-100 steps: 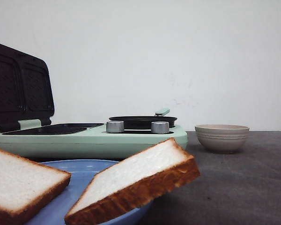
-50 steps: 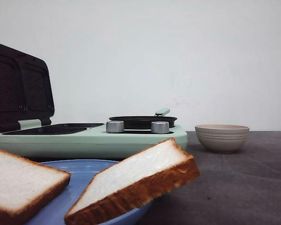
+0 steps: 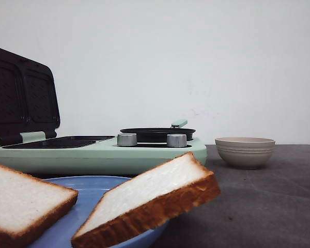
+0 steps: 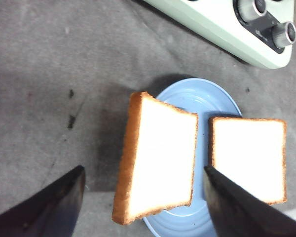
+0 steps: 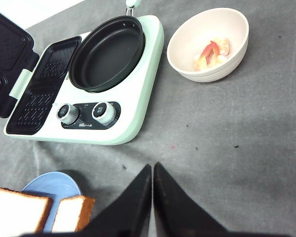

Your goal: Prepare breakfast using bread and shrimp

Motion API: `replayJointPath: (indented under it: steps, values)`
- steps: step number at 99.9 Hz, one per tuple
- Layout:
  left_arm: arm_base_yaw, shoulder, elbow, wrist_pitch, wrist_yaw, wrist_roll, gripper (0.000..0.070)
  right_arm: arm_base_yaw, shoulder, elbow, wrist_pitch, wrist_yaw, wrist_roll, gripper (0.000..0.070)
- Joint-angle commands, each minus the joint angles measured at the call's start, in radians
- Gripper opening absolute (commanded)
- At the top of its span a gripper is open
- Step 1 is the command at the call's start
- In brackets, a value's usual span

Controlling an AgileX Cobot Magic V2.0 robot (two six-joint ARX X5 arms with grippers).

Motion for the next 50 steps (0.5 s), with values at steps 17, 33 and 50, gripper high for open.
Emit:
replayJointPath:
  steps: [17, 33, 50]
  values:
    - [0.0, -0.008, 0.018, -0.008, 0.008, -0.072, 0.043, 0.002, 0.003, 0.019, 0.006, -0.008, -0.01, 0.0]
    - [-0.016, 0.007, 0.018, -0.038, 0.012, -0.068, 0.0429, 0.002, 0.003, 0.019, 0.008, -0.011, -0.01, 0.0]
    - [-0.043, 0.052, 0.018, -0.056, -0.005, -0.051, 0.0429, 0.002, 0.003, 0.019, 0.021, -0.011, -0.01, 0.0]
